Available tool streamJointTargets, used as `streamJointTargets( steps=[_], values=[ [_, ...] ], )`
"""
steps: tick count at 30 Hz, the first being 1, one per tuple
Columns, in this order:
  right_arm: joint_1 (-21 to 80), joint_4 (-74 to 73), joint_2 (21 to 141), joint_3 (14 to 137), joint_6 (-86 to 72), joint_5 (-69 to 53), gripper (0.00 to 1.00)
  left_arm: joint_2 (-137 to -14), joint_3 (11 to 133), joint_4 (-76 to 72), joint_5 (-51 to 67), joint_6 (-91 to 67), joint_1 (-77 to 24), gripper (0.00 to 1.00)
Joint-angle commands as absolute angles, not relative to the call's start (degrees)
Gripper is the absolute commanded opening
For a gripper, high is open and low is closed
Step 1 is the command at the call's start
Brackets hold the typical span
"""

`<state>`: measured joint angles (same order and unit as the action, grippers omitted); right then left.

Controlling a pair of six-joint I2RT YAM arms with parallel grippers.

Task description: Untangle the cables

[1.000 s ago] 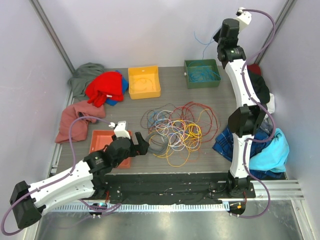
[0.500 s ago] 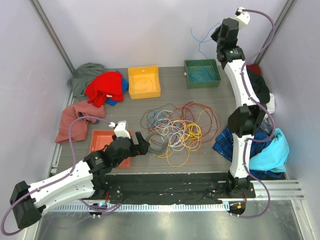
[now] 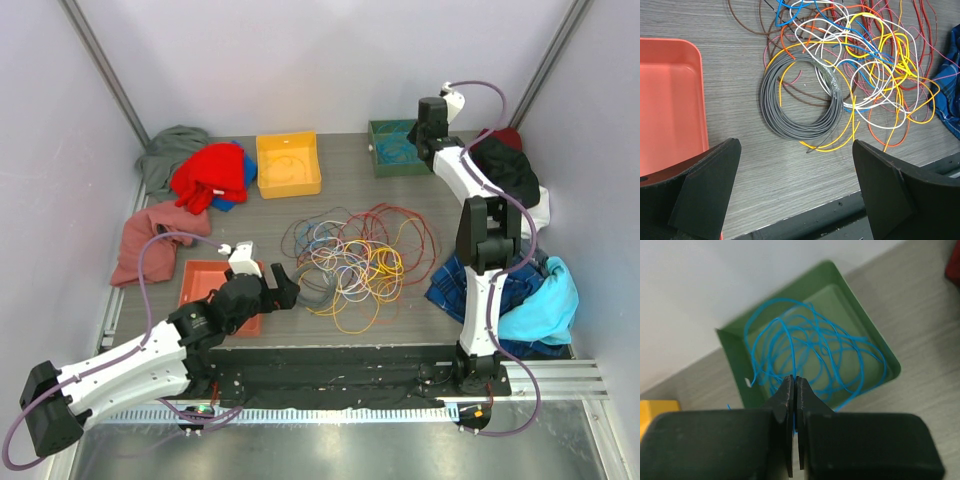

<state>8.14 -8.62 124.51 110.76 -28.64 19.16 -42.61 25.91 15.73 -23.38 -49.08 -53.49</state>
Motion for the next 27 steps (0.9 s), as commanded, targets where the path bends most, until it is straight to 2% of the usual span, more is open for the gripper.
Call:
streamJointTargets(
  steps=[1,6,11,15,18,19,22,27],
  values=[
    [8.35,-3.78,122.08,108.02,-27.33,21.88,0.01,-43.15,26.45,12.13,-24.08,-48.34,-53.44,1.0],
    [8.26,-5.7,125.06,111.08,-26.46,22.76,0.01,-42.63,26.63,12.66,-24.87,-47.81,-53.35,1.0],
    [8.09,-14.3,133.41,122.33,-23.56,26.36,0.01,-42.54,26.72,12.83,-25.84,-47.46,-53.35,1.0],
    [8.0,-15.12,135.7,123.31,-22.94,28.3,0.01,-42.89,26.89,13.27,-26.28,-47.2,-53.44,1.0],
    [8.0,-15.38,136.32,123.49,-22.94,28.48,0.14,-43.07,27.16,13.71,-26.45,-47.02,-53.35,1.0],
    [8.0,-15.64,136.32,123.92,-23.03,28.74,0.29,-43.07,27.25,13.8,-26.46,-46.93,-53.44,1.0],
    [8.17,-16.78,135.27,124.8,-23.99,29.61,0.46,-43.07,27.25,13.71,-26.19,-46.93,-53.44,1.0],
    [9.23,-18.19,130.96,124.63,-24.6,31.46,0.56,-42.8,27.16,13.36,-25.14,-47.37,-53.44,1.0]
  ],
)
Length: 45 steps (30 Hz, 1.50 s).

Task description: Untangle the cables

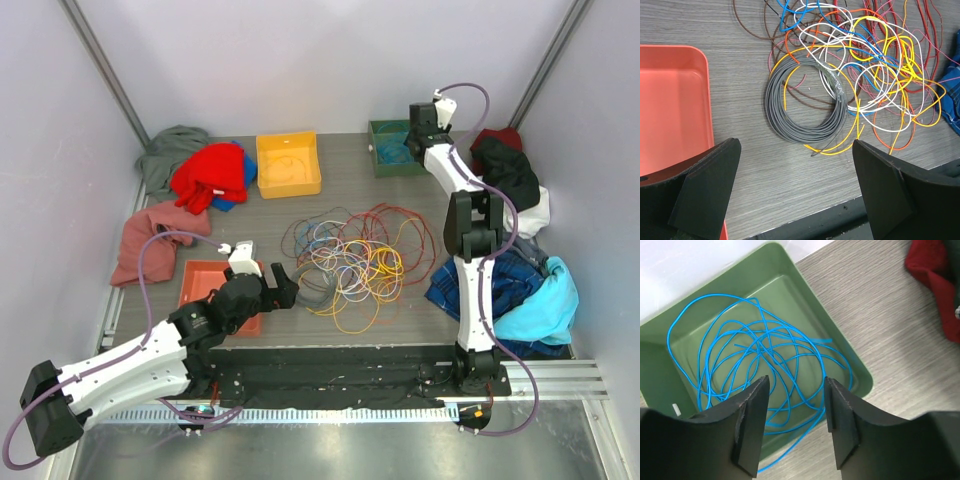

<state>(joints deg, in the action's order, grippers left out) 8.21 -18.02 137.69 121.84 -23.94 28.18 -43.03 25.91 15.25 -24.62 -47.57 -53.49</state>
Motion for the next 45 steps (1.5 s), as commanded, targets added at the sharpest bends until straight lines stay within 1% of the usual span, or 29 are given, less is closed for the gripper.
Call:
streamJointTargets(
  steps=[1,8,10,11,12,13,14,15,17,18,20,22,24,27,28,30,34,38,45],
  values=[
    [9.49,-19.24,129.04,124.28,-24.96,31.46,0.56,-42.54,27.16,13.36,-24.96,-47.46,-53.35,1.0],
    [11.86,-23.64,119.72,117.17,-28.12,30.85,0.59,-39.82,27.24,13.88,-24.78,-47.64,-53.44,1.0],
    [13.0,-20.77,115.16,108.14,-29.26,29.28,0.58,-38.68,27.42,14.41,-26.18,-47.55,-53.44,1.0],
    [14.92,-18.83,109.92,104.19,-29.44,28.57,0.57,-37.54,27.94,15.02,-26.97,-47.37,-53.44,1.0],
    [15.9,-16.89,106.73,96.32,-29.27,27.78,0.57,-37.09,28.21,15.38,-27.68,-47.2,-53.35,1.0],
    [17.21,-12.79,103.83,92.24,-29.01,26.9,0.57,-36.48,28.47,15.73,-29.25,-47.02,-53.35,1.0],
    [18.79,-10.66,97.88,88.11,-28.22,25.24,0.57,-35.87,29.0,16.08,-29.88,-46.76,-53.26,1.0],
    [21.85,-8.81,95.3,81.02,-27.95,25.22,0.57,-35.86,29.35,16.08,-30.58,-46.67,-53.26,1.0],
    [25.04,-5.2,88.29,74.91,-28.12,23.66,0.57,-36.56,30.75,16.43,-31.81,-46.41,-53.17,1.0],
    [27.66,-4.58,86.42,69.66,-28.65,23.38,0.58,-38.48,31.46,16.44,-32.34,-46.06,-53.09,1.0],
    [29.7,-3.87,82.81,65.41,-29.62,20.94,0.57,-41.12,34.53,16.96,-33.22,-46.05,-52.21,1.0],
    [32.42,-3.43,77.98,59.52,-30.14,19.87,0.56,-46.39,38.47,17.4,-32.52,-45.88,-49.94,1.0],
    [34.01,-2.9,72.9,53.83,-31.54,18.03,0.55,-51.73,41.12,17.49,-28.93,-46.49,-47.56,1.0],
    [36.47,-1.85,67.61,46.62,-33.04,16.26,0.54,-56.06,44.29,16.09,-24.45,-47.11,-42.9,1.0],
    [37.34,-1.41,64.19,44.84,-33.31,15.91,0.53,-59.12,44.99,14.69,-23.65,-47.37,-40.89,1.0],
    [37.88,-1.58,61.45,40.54,-33.66,15.38,0.53,-62.38,46.05,14.15,-21.03,-47.81,-37.64,1.0],
    [38.58,-4.56,56.61,36.83,-31.56,14.06,0.52,-70.03,50.61,15.91,-17.68,-48.26,-35.51,1.0],
    [39.63,-6.85,56.95,35.6,-29.53,10.64,0.52,-70.75,49.75,14.51,-15.56,-48.43,-35.51,1.0],
    [43.06,-8.53,58.53,34.8,-28.3,12.31,0.51,-67.94,44.39,12.75,-15.03,-48.17,-35.51,1.0]
  ],
)
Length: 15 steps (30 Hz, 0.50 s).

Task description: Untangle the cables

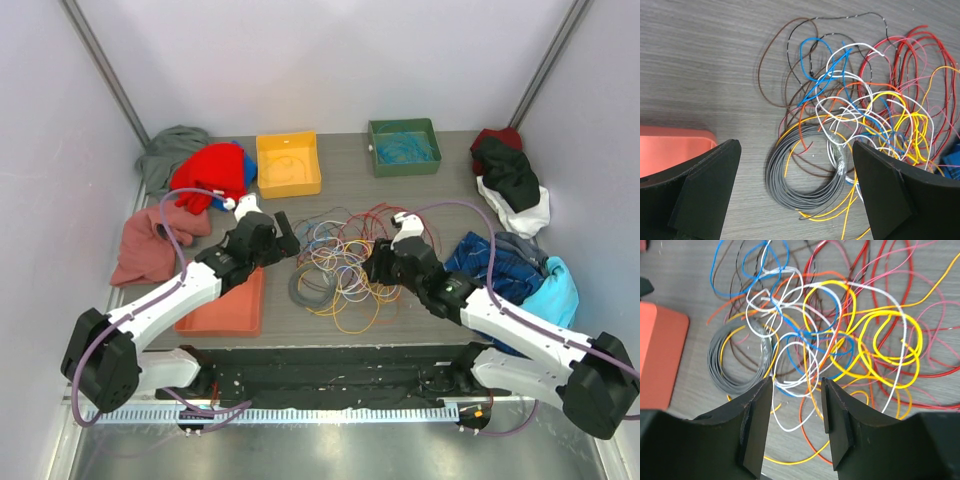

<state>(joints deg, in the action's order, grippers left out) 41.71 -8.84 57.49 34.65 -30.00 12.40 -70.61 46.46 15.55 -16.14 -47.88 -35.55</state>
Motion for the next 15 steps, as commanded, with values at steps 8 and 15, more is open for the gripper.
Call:
streamJointTargets(
  steps=[8,15],
  values=[
    [45.17,-7.65,63.54,40.42,-29.0,12.65,0.5,-80.4,51.57,7.82,-14.16,-46.85,-34.98,0.95],
    [45.17,-11.42,60.21,41.57,-27.25,14.85,0.5,-89.99,55.37,4.49,-11.86,-45.26,-34.98,0.75]
  ],
)
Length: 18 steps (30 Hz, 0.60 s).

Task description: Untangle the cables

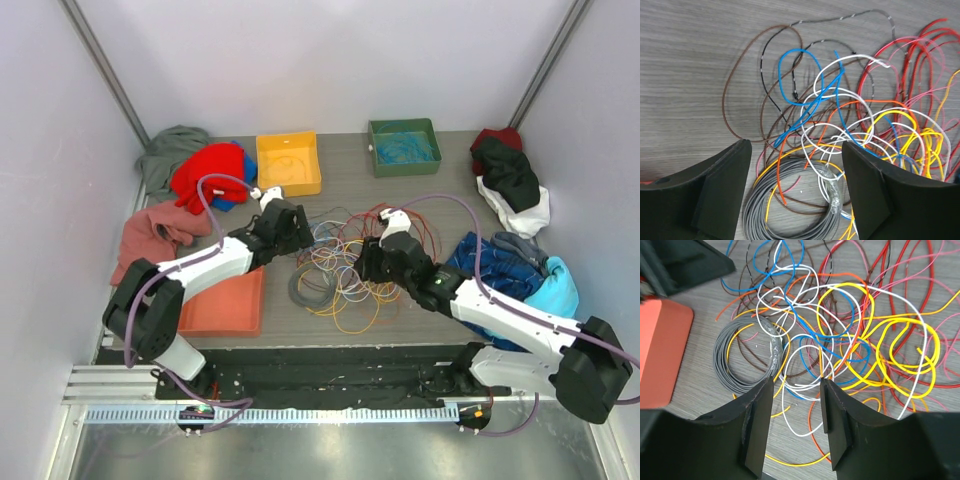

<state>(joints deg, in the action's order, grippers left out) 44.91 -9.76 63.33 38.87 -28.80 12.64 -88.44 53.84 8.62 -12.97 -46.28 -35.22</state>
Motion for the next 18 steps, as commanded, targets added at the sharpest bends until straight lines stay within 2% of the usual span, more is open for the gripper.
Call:
streamJointTargets(
  steps=[1,5,7,13,18],
  values=[
    [45.18,-11.86,59.25,41.57,-26.81,15.38,0.5,-91.22,55.55,4.13,-11.87,-45.18,-34.89,0.73],
    [45.18,-13.36,57.49,41.22,-26.28,16.17,0.5,-94.3,58.0,5.62,-11.6,-44.48,-33.93,0.59],
    [45.18,-13.8,57.04,41.13,-26.1,16.61,0.5,-94.75,58.62,6.06,-11.51,-44.38,-33.49,0.58],
    [45.18,-14.85,57.04,40.43,-25.31,17.31,0.51,-89.92,59.77,10.1,-12.74,-42.72,-33.49,0.71],
    [45.17,-15.29,58.62,39.55,-25.49,16.44,0.51,-78.86,54.5,10.81,-9.85,-43.24,-34.01,0.74]
  ],
)
